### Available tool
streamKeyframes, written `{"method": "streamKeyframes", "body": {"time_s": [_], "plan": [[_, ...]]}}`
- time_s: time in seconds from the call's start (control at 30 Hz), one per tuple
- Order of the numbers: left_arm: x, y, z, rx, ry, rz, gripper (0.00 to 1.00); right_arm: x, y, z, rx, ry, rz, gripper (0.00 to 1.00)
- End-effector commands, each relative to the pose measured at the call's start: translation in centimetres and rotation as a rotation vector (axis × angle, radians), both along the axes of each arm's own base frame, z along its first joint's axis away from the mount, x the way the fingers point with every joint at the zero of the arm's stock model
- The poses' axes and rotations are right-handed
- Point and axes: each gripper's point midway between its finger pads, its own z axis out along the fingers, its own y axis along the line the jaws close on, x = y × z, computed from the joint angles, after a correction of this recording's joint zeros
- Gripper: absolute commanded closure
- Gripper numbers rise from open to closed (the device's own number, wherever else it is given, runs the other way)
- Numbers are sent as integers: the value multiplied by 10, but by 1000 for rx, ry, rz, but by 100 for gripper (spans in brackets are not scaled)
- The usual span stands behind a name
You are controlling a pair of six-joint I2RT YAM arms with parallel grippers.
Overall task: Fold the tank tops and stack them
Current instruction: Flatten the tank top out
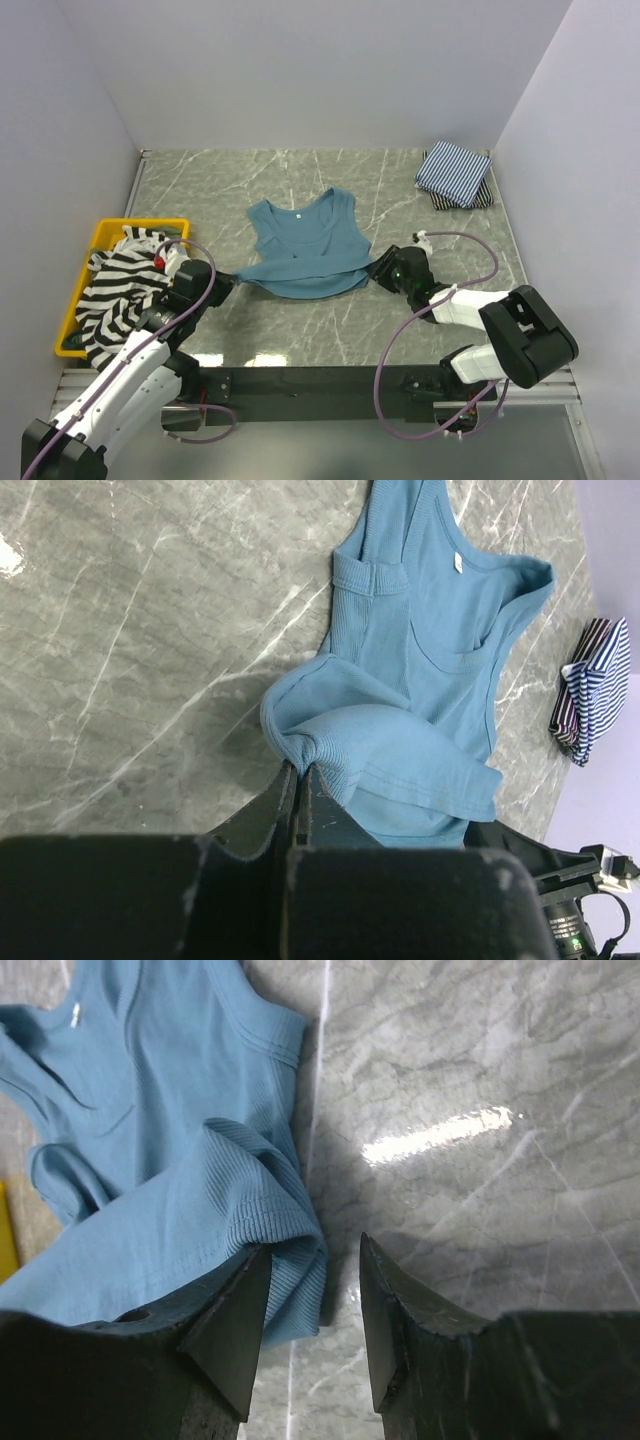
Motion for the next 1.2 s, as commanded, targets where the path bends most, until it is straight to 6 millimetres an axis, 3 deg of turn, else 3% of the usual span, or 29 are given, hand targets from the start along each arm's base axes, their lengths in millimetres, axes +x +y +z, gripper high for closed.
{"method": "streamKeyframes", "body": {"time_s": [0.0,0.47,0.53,0.6,0.67,0.77,0.97,1.13,1.17], "plan": [[8,-4,18,-16,-49,-10,99,18,5,21,45,-76,-24,53],[9,-5,20,-24,-52,-15,99,27,14,25,70,-82,-10,65],[10,-6,23,-26,-57,-15,99,29,14,30,71,-92,-14,75],[9,-6,26,-26,-60,-15,99,30,11,38,61,-101,-24,93],[10,-6,30,-27,-70,-19,99,32,3,43,21,-96,-55,100],[11,-7,42,-28,-94,-26,99,35,-12,64,-66,-105,-91,100],[21,-6,78,-17,-155,-19,99,32,-44,138,-248,-181,-126,100],[34,-10,132,-37,-253,-21,99,24,-68,200,-387,-249,-120,100],[37,-11,142,-41,-272,-24,99,22,-71,220,-419,-265,-109,100]]}}
